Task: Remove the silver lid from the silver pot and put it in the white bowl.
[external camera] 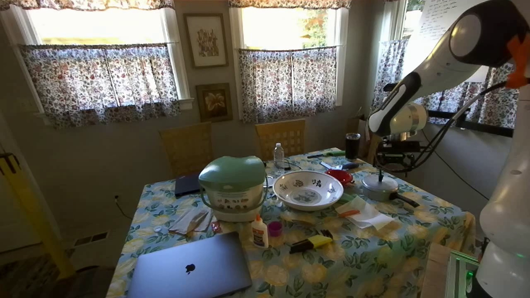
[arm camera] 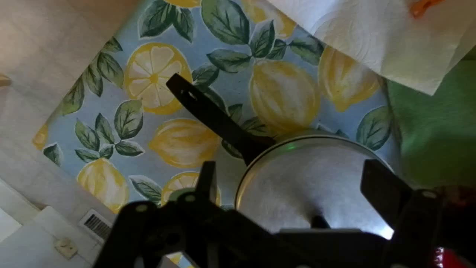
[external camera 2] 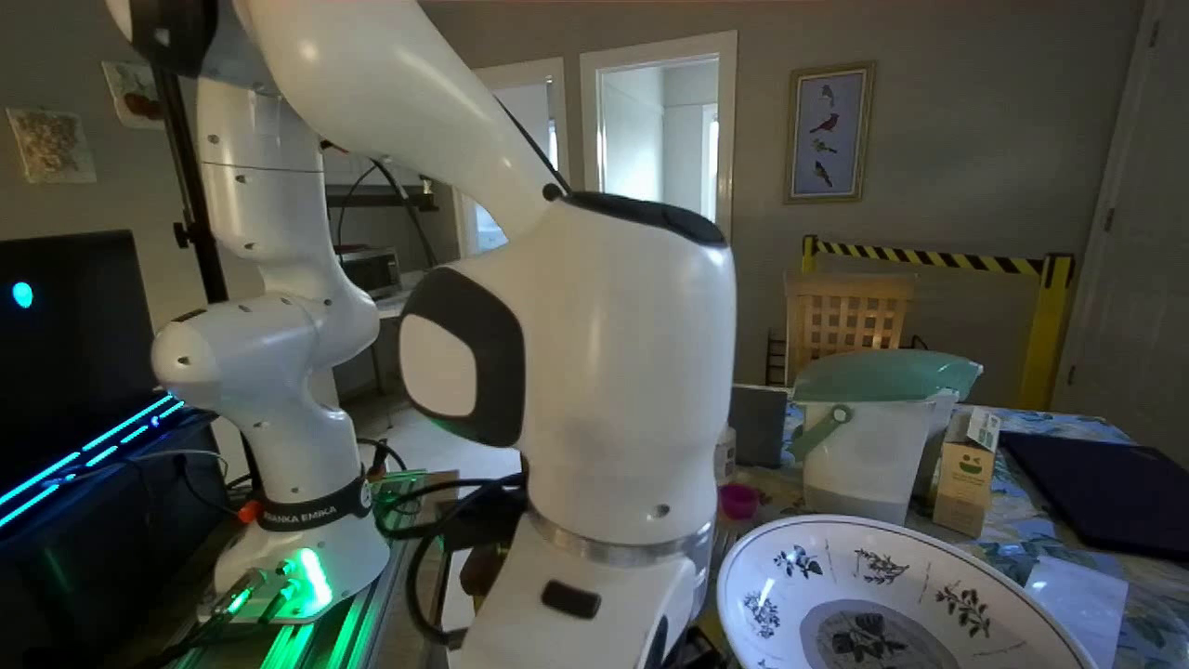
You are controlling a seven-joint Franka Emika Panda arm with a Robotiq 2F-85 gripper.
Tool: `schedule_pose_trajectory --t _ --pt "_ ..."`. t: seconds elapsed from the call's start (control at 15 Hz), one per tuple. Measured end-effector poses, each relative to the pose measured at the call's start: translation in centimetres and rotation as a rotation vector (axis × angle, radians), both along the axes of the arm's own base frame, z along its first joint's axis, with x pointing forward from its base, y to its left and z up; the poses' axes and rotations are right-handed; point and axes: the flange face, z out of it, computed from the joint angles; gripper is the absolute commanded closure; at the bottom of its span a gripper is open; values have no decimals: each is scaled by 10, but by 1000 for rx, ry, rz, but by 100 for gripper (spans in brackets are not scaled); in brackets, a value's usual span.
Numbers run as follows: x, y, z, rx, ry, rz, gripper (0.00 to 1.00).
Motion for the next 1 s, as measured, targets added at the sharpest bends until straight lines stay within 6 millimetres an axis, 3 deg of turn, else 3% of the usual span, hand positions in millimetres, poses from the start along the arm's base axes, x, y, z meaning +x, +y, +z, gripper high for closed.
schedule_pose_trajectory --t 0.67,1.0 --pt "7 -11 -4 -36 -21 -33 0" --pt "12 -21 -21 -96 -76 -74 0"
